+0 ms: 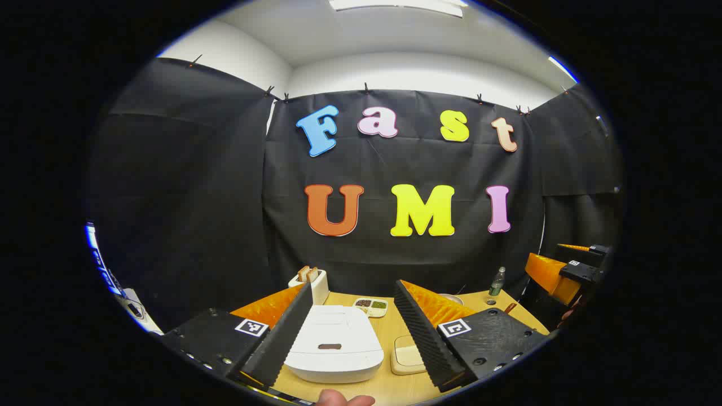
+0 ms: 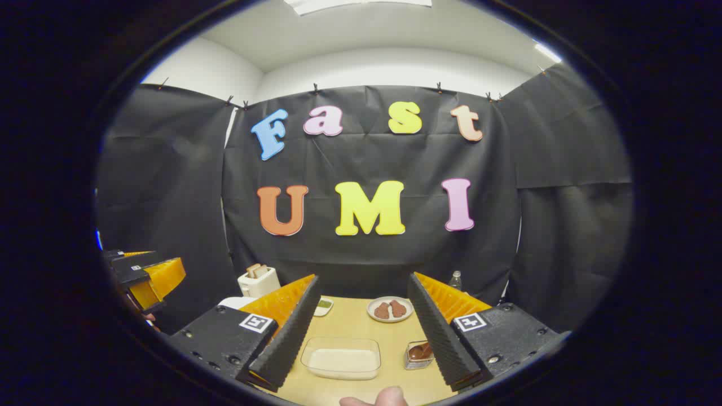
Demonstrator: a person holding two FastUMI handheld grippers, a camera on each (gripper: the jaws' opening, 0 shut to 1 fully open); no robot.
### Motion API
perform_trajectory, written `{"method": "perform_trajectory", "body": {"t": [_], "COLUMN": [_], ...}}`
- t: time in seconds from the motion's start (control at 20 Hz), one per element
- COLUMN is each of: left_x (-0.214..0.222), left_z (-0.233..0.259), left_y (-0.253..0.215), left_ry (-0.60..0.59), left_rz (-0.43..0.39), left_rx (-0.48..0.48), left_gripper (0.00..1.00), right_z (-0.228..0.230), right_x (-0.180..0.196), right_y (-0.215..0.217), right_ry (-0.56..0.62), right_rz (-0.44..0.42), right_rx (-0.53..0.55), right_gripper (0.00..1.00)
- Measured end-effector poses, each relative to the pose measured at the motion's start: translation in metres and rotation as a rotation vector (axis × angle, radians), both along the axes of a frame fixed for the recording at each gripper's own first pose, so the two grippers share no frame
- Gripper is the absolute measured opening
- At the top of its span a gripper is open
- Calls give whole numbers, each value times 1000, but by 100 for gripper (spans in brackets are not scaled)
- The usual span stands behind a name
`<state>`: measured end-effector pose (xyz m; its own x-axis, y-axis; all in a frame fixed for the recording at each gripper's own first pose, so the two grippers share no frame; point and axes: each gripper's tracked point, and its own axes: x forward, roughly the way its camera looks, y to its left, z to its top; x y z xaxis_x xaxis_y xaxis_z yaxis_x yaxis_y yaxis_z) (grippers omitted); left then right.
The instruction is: Close the left gripper, press the button to open the rice cooker; take a wooden spoon from the chopstick holder with the right hand, scoop a spoonful of rice and pour it into the rice cooker, then put the wooden spoon back into the chopstick holder.
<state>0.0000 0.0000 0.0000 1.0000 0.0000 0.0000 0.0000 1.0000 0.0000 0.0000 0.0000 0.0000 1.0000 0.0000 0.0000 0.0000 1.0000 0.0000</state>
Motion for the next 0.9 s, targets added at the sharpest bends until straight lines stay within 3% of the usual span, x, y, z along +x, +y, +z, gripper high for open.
{"method": "perform_trajectory", "body": {"t": [0.9], "left_x": [6], "left_z": [0], "left_y": [3], "left_ry": [9], "left_rz": [-5], "left_rx": [7], "left_gripper": [94], "right_z": [-3], "right_x": [6], "right_y": [-9], "right_ry": [14], "right_rz": [-40], "right_rx": [23], "right_gripper": [100]}}
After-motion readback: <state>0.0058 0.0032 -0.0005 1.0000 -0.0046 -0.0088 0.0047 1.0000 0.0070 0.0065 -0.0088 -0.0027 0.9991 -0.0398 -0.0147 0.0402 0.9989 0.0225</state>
